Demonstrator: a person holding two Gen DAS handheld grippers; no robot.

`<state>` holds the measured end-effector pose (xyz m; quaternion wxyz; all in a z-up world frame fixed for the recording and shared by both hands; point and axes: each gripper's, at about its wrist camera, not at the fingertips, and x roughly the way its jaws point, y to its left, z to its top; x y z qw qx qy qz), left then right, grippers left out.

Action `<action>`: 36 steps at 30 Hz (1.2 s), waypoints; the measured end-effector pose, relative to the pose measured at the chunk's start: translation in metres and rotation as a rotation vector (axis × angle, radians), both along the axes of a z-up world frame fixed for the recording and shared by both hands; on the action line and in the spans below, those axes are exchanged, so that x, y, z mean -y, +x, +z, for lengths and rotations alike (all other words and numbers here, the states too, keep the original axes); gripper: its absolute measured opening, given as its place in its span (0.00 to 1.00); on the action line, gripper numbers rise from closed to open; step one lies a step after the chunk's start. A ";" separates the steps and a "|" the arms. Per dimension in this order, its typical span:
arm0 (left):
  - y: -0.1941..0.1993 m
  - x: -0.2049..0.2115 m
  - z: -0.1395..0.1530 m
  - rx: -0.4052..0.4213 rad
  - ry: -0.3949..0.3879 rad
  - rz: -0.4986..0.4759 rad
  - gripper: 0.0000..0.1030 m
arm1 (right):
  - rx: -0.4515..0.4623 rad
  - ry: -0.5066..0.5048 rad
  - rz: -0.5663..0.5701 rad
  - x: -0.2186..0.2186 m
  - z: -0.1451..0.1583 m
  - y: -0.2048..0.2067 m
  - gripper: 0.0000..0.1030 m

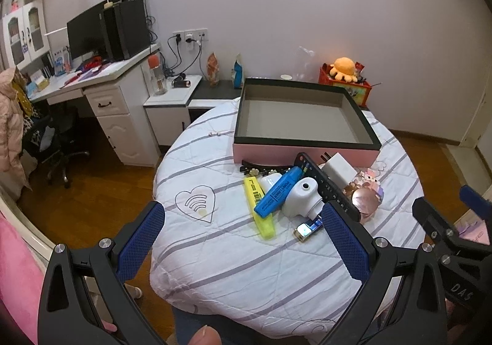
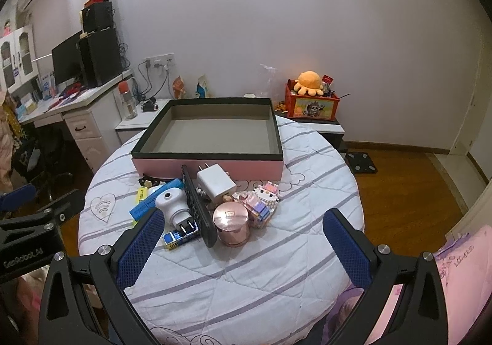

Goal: Organize rigid objects
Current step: 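Move both tools toward the cluttered objects in front of the pink box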

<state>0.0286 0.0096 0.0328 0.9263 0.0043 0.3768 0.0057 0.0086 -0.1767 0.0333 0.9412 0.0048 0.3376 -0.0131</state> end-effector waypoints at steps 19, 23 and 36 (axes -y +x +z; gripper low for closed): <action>0.017 0.005 -0.026 -0.062 -0.004 0.108 1.00 | -0.110 0.052 0.074 0.025 -0.026 0.041 1.00; 0.023 0.004 -0.039 -0.077 0.005 0.050 1.00 | -0.145 0.052 0.046 0.019 -0.039 0.043 1.00; 0.048 0.001 -0.074 -0.131 -0.036 -0.076 1.00 | -0.212 0.012 -0.050 0.013 -0.058 0.045 1.00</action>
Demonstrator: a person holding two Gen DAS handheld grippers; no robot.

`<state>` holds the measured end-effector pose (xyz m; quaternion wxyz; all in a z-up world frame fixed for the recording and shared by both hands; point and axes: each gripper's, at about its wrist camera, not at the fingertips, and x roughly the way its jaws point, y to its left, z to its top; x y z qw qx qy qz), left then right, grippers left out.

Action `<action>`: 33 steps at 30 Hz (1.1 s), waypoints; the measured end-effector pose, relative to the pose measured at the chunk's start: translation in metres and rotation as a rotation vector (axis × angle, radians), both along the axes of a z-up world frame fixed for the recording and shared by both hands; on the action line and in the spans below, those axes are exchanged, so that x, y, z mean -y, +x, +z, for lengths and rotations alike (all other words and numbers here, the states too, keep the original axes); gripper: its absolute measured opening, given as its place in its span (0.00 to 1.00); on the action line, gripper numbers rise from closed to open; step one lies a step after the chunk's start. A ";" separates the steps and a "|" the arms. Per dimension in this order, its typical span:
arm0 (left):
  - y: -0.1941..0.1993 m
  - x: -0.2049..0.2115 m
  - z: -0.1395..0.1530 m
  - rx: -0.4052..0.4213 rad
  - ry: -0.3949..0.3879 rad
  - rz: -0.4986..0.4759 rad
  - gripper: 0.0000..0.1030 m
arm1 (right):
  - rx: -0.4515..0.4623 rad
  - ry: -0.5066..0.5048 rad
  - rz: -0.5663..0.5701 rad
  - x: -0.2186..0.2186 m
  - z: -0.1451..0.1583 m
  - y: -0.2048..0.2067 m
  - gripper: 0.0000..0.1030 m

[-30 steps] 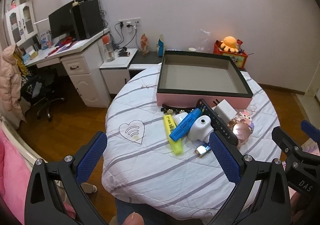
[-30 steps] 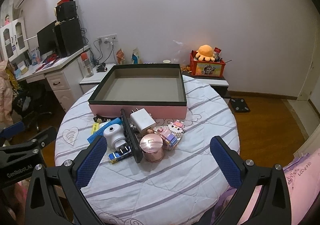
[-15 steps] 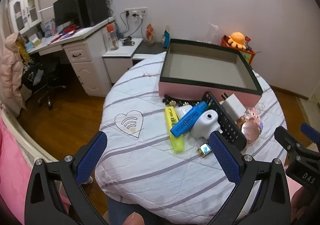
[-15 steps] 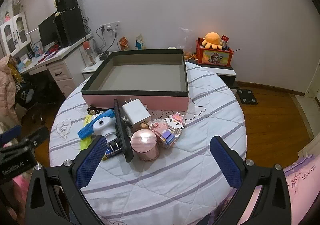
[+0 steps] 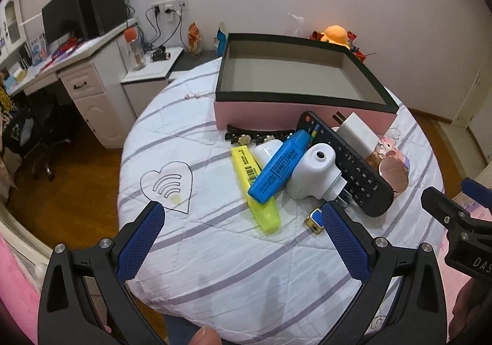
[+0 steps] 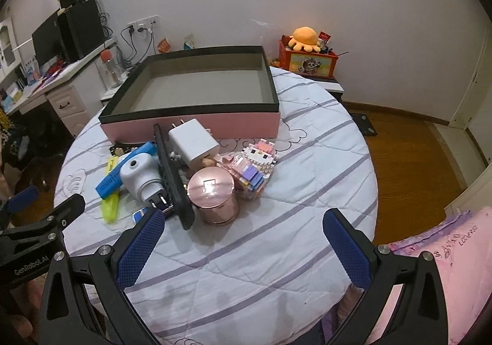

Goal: Organize rigid objects
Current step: 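Move both tools toward the cluttered objects in front of the pink box, then grasp the rose-gold tin with the right tool while the left tool grasps the yellow highlighter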

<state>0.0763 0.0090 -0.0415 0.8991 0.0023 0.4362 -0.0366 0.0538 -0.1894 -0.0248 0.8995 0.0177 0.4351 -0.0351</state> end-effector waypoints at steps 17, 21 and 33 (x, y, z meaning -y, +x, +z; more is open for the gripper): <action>0.004 -0.002 0.001 0.002 0.009 0.019 1.00 | -0.016 0.011 0.061 -0.010 -0.006 0.011 1.00; 0.001 -0.002 0.007 0.019 0.012 0.022 1.00 | -0.007 0.013 0.071 -0.011 -0.004 0.008 1.00; 0.019 0.007 -0.030 -0.026 0.072 0.002 1.00 | -0.030 0.100 0.106 -0.009 -0.028 0.015 0.90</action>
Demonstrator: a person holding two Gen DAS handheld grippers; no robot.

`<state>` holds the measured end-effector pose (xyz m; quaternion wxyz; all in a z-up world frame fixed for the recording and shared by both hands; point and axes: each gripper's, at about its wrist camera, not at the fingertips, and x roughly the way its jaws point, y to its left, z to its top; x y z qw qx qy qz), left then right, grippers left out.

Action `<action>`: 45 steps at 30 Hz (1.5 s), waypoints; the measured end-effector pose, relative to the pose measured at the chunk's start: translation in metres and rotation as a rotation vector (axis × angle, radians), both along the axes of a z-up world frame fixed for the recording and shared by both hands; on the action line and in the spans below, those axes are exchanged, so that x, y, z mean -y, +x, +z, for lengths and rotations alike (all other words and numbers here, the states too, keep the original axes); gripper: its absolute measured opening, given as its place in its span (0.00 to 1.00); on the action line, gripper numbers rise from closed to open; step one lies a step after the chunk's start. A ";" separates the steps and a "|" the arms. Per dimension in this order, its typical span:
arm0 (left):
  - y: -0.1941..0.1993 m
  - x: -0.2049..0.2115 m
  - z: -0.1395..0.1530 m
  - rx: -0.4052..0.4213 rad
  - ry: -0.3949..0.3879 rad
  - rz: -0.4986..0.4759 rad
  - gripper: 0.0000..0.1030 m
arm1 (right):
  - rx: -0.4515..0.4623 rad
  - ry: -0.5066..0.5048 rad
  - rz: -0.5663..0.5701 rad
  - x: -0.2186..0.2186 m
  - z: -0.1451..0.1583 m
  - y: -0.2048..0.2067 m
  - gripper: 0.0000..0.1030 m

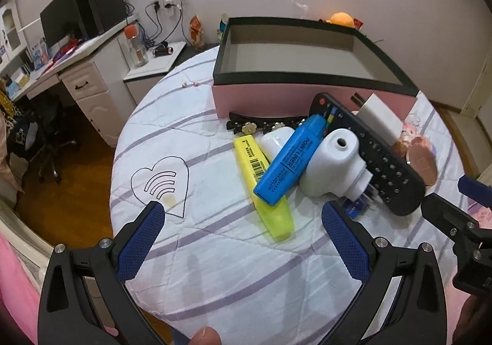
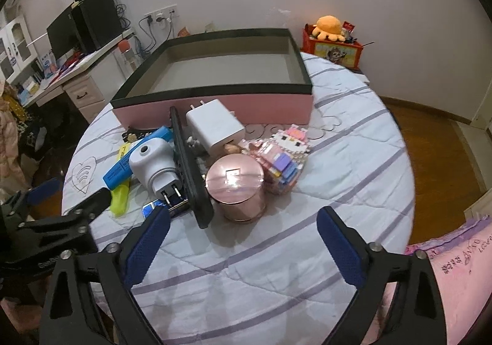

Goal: Organize rigid objects
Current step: 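Grasp the rose-gold tin with the right tool while the left tool grasps the yellow highlighter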

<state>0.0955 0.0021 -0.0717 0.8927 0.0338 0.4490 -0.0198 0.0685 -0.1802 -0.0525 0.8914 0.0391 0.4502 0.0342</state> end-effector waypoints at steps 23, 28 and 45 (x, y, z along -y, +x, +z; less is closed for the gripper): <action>0.043 -0.005 -0.034 -0.046 -0.034 -0.020 1.00 | -0.041 0.152 0.000 0.021 -0.012 0.008 0.58; 0.049 -0.004 -0.038 -0.049 -0.038 -0.029 0.98 | -0.016 0.193 -0.019 0.030 -0.007 0.003 0.58; 0.057 -0.008 -0.026 -0.004 0.014 -0.044 0.91 | -0.056 0.185 -0.005 0.026 -0.018 0.023 0.58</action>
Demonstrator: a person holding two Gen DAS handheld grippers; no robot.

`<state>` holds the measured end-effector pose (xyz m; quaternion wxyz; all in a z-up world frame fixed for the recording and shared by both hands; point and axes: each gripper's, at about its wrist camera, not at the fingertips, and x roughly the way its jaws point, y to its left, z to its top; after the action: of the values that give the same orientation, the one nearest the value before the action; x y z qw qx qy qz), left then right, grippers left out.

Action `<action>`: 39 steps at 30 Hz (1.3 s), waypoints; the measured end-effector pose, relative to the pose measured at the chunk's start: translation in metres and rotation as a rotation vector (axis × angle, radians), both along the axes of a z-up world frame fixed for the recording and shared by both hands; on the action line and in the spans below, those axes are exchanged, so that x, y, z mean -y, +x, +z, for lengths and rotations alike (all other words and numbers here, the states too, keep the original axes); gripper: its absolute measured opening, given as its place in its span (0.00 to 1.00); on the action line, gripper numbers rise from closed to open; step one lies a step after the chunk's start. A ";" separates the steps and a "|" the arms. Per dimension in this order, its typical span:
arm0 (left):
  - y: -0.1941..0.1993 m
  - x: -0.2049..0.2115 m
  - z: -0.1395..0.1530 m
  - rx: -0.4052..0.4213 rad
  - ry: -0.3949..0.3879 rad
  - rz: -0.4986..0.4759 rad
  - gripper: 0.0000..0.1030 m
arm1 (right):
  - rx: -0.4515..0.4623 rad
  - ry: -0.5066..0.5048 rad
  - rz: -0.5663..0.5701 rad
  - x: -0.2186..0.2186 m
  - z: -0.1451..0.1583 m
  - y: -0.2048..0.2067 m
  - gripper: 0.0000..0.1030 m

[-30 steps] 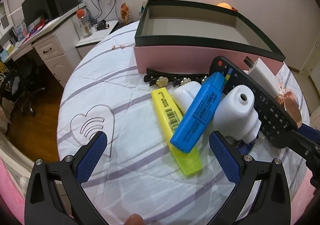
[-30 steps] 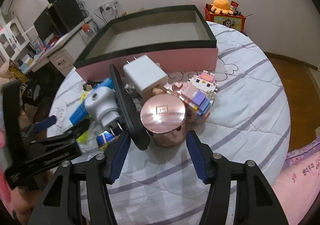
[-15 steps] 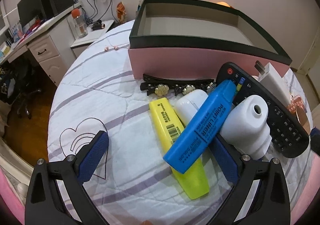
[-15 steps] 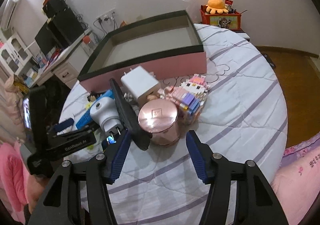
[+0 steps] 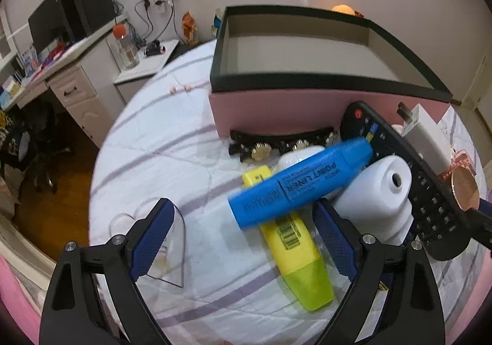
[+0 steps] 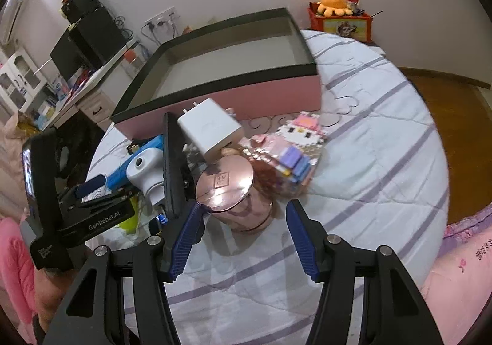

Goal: Organize rigid objects
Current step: 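Grasp the rose-gold tin with the right tool while the left tool grasps the yellow highlighter, then lift both held items into the pink box and open both tools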

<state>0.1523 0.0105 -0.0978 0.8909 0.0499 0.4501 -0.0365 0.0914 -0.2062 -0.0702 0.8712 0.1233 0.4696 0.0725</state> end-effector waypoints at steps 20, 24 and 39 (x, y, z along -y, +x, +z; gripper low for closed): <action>-0.005 -0.009 -0.010 -0.062 -0.042 -0.018 0.97 | -0.016 0.006 0.018 -0.010 -0.011 0.013 0.58; -0.010 -0.002 -0.019 -0.061 -0.013 0.011 0.99 | -0.020 0.000 0.019 -0.010 -0.012 0.013 0.58; -0.008 -0.015 -0.016 -0.018 -0.044 0.058 0.64 | -0.009 -0.005 -0.003 -0.012 -0.025 0.026 0.50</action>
<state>0.1442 0.0252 -0.1138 0.8882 0.0169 0.4586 -0.0212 0.1170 -0.1940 -0.0951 0.8695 0.1221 0.4735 0.0696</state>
